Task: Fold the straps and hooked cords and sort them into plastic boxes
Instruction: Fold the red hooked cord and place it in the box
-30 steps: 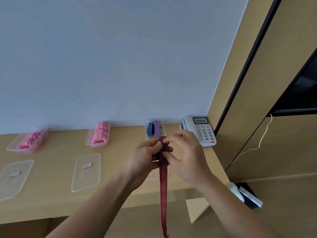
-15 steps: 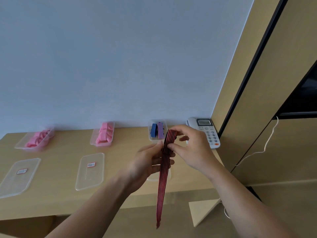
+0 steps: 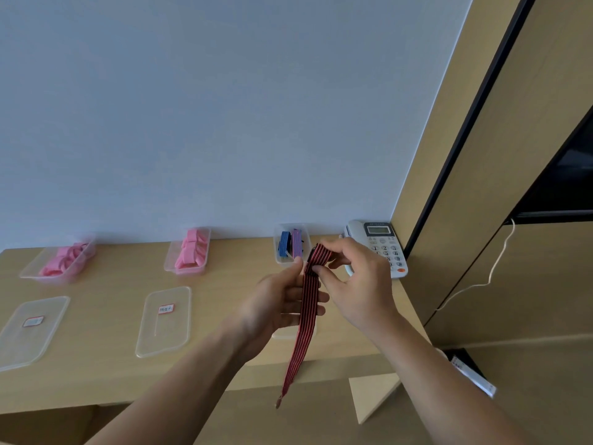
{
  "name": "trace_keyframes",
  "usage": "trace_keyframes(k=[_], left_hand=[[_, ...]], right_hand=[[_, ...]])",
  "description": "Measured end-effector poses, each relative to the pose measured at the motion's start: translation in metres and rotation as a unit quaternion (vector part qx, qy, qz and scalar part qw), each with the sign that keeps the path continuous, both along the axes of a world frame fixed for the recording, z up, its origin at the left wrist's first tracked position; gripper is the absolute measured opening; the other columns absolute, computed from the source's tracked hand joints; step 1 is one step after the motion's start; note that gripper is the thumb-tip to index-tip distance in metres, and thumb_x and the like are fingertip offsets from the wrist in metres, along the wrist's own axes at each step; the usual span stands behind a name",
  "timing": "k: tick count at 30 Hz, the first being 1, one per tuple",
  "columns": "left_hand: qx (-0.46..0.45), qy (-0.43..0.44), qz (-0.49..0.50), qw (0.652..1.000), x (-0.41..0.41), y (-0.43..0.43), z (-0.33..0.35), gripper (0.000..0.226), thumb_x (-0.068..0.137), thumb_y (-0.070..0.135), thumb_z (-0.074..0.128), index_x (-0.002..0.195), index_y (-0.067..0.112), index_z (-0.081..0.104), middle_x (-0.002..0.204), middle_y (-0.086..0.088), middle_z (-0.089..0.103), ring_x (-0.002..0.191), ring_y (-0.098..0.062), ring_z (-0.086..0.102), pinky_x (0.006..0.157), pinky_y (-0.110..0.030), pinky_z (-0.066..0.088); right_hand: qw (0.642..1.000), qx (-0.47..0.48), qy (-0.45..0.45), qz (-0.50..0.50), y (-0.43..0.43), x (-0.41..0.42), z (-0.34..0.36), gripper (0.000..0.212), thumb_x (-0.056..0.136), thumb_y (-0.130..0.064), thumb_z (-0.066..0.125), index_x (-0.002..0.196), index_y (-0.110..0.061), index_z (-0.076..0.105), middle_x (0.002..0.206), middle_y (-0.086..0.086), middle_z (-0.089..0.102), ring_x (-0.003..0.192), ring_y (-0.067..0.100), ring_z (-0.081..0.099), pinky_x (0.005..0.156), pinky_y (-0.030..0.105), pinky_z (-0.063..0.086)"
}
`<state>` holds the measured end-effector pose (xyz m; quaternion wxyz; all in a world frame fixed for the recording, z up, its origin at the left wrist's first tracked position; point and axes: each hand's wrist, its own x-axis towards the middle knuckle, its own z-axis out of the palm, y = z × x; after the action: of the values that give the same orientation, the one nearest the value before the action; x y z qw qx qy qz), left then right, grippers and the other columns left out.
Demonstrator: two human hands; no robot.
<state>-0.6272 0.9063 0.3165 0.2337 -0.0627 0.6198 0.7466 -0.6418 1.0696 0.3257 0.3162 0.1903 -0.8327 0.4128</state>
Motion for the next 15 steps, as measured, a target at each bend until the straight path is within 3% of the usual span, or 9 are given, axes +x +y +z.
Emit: trace_keyframes(k=[3, 7, 11, 15], left_hand=[[0.017, -0.012, 0.009, 1.000, -0.003, -0.002, 0.003, 0.056, 0.100, 0.057, 0.049, 0.100, 0.009, 0.077, 0.097, -0.013, 0.079, 0.088, -0.028, 0.077, 0.081, -0.038, 0.055], [0.046, -0.013, 0.033, 0.998, -0.007, -0.008, 0.003, 0.048, 0.099, 0.055, 0.053, 0.088, 0.018, 0.082, 0.093, -0.008, 0.077, 0.084, -0.021, 0.076, 0.085, -0.040, 0.055], [0.056, 0.008, 0.043, 0.997, -0.009, -0.016, 0.002, 0.042, 0.101, 0.051, 0.054, 0.098, 0.020, 0.083, 0.098, -0.007, 0.076, 0.085, -0.019, 0.071, 0.089, -0.043, 0.056], [0.063, 0.027, 0.046, 0.997, -0.009, -0.022, 0.004, 0.035, 0.103, 0.043, 0.056, 0.101, 0.019, 0.082, 0.101, -0.009, 0.077, 0.083, -0.019, 0.072, 0.076, -0.038, 0.060]], right_hand=[[0.998, 0.022, 0.054, 0.006, 0.000, 0.006, -0.006, 0.027, 0.076, -0.004, 0.083, 0.102, -0.004, 0.074, 0.099, 0.003, 0.075, 0.086, 0.014, 0.069, 0.084, 0.019, 0.053], [0.995, 0.029, 0.080, 0.048, -0.003, 0.015, -0.014, 0.018, 0.086, -0.009, 0.074, 0.103, -0.006, 0.077, 0.106, 0.004, 0.074, 0.098, 0.017, 0.070, 0.086, 0.032, 0.055], [0.995, 0.033, 0.075, 0.059, -0.006, 0.020, -0.026, 0.019, 0.082, -0.006, 0.078, 0.101, -0.006, 0.078, 0.110, 0.004, 0.073, 0.101, 0.019, 0.068, 0.088, 0.034, 0.054], [0.992, 0.073, 0.073, 0.069, -0.009, 0.022, -0.033, 0.020, 0.079, -0.006, 0.081, 0.098, -0.007, 0.078, 0.114, 0.003, 0.071, 0.102, 0.022, 0.066, 0.089, 0.033, 0.053]])
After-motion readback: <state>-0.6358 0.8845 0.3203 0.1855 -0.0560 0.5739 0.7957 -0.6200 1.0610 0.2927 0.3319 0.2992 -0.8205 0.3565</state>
